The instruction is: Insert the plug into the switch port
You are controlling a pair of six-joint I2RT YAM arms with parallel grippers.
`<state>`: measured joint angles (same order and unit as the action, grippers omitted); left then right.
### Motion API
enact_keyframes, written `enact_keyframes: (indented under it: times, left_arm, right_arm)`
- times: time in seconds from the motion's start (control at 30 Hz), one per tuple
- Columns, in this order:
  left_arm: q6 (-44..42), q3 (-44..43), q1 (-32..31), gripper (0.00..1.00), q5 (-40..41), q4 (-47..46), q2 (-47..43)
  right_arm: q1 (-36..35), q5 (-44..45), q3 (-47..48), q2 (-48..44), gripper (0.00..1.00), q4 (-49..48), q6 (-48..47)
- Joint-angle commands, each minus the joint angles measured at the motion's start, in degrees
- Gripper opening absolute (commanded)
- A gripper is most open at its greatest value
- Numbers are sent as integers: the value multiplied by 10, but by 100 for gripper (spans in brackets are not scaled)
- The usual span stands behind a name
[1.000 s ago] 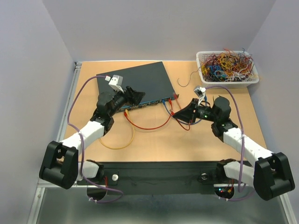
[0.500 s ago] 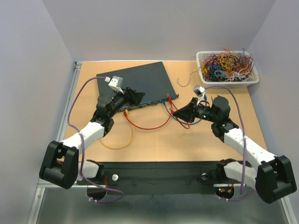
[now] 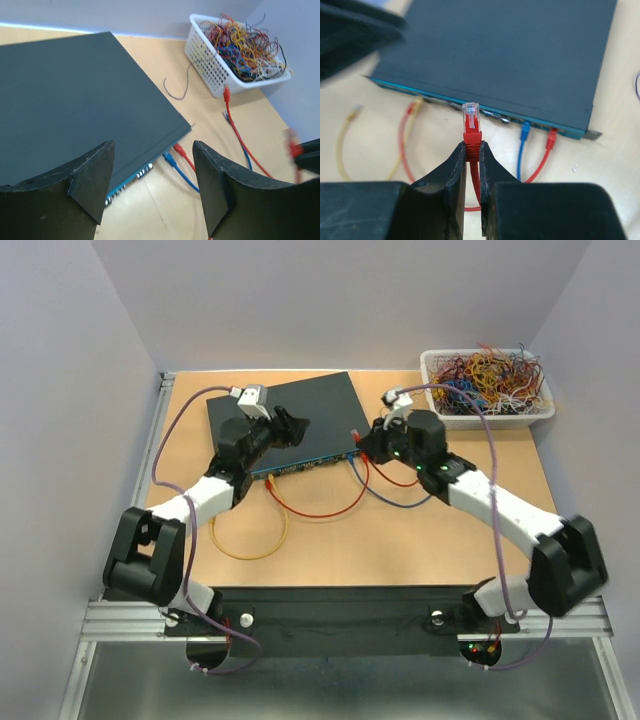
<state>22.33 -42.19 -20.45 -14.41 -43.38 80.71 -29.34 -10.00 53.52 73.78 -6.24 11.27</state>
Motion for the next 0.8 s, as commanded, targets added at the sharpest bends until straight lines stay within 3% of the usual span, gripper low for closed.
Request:
enact_keyframes:
  times: [0.0,0.2,0.37,0.4,0.53,0.77]
  left_arm:
    - [-4,-78,27,74,4,-15,40]
    - [-6,-255,91,74,-52,14,193]
    - [3,-499,136,74,-97,85,396]
    - [7,-499,142,74,-98,97,396]
    - [44,-684,174,72,-126,177,526]
    - [38,-751,199,72,-126,248,562]
  right_arm:
    - [-4,125,44,122,0,61,-18]
    - [-4,154,77,189,0,60,-5]
    - [-4,146,98,223,1,83,-3]
    - [-5,146,100,223,1,83,-3]
    - [-4,145,102,238,1,93,-5]
    - [-4,161,134,266,0,120,-5]
